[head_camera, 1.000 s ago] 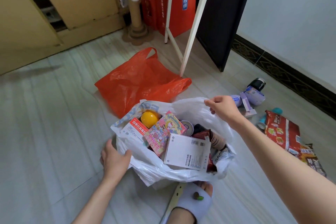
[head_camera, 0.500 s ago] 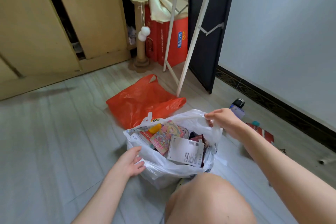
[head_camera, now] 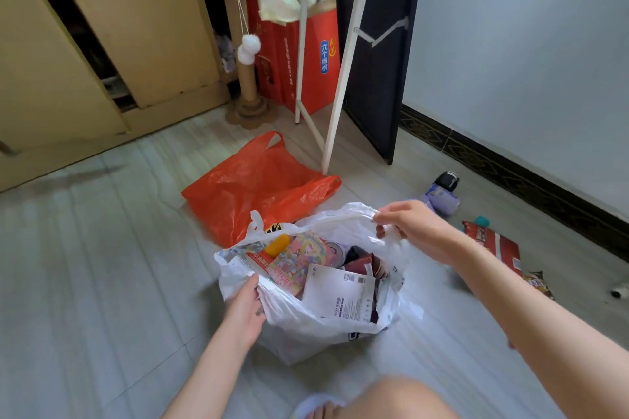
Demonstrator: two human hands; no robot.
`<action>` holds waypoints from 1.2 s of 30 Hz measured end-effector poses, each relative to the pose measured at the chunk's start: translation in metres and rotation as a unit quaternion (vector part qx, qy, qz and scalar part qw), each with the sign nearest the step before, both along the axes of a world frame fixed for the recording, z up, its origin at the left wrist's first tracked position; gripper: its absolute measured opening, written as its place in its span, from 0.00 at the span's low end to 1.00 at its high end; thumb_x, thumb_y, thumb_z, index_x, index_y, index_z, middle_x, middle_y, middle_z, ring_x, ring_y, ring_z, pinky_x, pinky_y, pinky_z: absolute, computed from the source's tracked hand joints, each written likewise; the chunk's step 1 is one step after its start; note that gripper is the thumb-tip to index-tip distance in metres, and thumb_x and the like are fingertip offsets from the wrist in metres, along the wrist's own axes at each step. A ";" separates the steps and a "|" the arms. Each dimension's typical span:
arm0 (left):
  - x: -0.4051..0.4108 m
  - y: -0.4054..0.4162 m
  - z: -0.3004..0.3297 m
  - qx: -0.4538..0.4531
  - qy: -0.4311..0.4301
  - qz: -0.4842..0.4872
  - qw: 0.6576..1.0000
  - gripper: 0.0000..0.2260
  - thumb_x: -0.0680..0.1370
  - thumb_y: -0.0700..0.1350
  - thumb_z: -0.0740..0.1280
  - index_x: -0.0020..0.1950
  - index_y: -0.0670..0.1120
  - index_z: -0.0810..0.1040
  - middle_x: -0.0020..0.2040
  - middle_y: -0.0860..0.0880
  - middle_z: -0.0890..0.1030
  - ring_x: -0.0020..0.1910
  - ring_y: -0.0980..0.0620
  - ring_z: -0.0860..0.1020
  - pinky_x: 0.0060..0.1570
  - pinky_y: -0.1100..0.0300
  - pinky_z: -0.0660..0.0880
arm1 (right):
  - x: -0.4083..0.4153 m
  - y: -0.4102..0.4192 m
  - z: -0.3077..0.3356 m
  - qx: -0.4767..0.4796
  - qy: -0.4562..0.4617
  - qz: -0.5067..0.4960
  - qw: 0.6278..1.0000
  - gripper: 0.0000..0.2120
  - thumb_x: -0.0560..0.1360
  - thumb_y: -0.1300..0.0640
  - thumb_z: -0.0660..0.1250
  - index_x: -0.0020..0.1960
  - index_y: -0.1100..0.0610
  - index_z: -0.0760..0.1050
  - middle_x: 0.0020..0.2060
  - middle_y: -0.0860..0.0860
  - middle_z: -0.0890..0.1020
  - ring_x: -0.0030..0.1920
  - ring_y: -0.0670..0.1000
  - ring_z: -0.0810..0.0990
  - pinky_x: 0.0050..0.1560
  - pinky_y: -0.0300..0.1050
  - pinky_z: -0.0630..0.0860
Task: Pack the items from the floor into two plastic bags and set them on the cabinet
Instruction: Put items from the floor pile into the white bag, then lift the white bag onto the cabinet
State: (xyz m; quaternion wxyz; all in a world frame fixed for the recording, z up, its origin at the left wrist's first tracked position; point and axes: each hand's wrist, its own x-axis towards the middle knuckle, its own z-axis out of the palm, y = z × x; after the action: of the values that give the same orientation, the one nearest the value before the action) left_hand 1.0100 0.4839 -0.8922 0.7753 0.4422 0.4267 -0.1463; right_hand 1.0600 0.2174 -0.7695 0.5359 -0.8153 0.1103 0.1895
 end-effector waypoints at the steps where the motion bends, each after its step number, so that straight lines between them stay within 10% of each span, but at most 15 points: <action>1: 0.007 -0.002 0.000 -0.016 0.005 0.008 1.000 0.19 0.79 0.44 0.61 0.68 0.39 0.67 0.65 0.42 0.73 0.64 0.44 0.71 0.60 0.51 0.68 | 0.011 -0.006 -0.002 0.008 0.003 0.006 1.000 0.06 0.73 0.58 0.66 0.40 0.58 0.80 0.33 0.51 0.80 0.30 0.45 0.71 0.32 0.36 0.65; 8: 0.011 0.000 0.038 0.055 0.102 0.027 0.993 0.10 0.78 0.41 0.62 0.59 0.43 0.71 0.43 0.44 0.76 0.40 0.46 0.75 0.40 0.52 0.72 | 0.017 -0.033 -0.002 0.042 0.136 0.024 0.990 0.08 0.74 0.59 0.66 0.39 0.63 0.78 0.34 0.57 0.72 0.38 0.54 0.68 0.41 0.47 0.65; 12: 0.001 0.000 0.106 0.030 0.101 -0.007 0.994 0.08 0.79 0.42 0.60 0.56 0.41 0.72 0.46 0.43 0.78 0.42 0.48 0.76 0.45 0.54 0.73 | -0.003 -0.015 0.037 -0.055 0.210 0.061 0.974 0.17 0.78 0.56 0.61 0.31 0.57 0.70 0.27 0.51 0.71 0.27 0.49 0.68 0.26 0.32 0.65; 19: -0.002 -0.015 0.219 0.091 0.114 0.008 0.989 0.10 0.80 0.40 0.58 0.40 0.42 0.73 0.30 0.45 0.80 0.29 0.48 0.79 0.31 0.60 0.76 | 0.019 0.044 0.138 -0.109 0.192 0.038 0.975 0.13 0.77 0.58 0.59 0.36 0.62 0.73 0.36 0.57 0.76 0.38 0.54 0.72 0.39 0.43 0.66; 26: -0.021 0.013 0.351 0.180 0.124 -0.058 0.974 0.14 0.77 0.37 0.60 0.31 0.41 0.72 0.30 0.44 0.74 0.33 0.48 0.71 0.44 0.56 0.67 | 0.024 0.053 0.260 -0.153 0.194 0.050 0.968 0.14 0.75 0.61 0.59 0.30 0.59 0.70 0.30 0.55 0.76 0.33 0.52 0.71 0.33 0.42 0.65; 36: -0.073 0.070 0.537 0.340 0.039 -0.185 0.921 0.14 0.77 0.42 0.64 0.30 0.42 0.73 0.27 0.51 0.71 0.25 0.56 0.67 0.25 0.67 0.62 | -0.028 0.075 0.424 0.044 0.212 -0.022 0.976 0.07 0.74 0.67 0.64 0.42 0.68 0.78 0.32 0.59 0.82 0.32 0.52 0.81 0.36 0.41 0.78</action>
State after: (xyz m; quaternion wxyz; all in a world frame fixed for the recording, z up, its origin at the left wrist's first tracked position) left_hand 0.9366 0.5544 -0.3549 0.5203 0.7441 0.3912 -0.1503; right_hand 1.0319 0.2922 -0.3459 0.5398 -0.7298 0.2302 0.3507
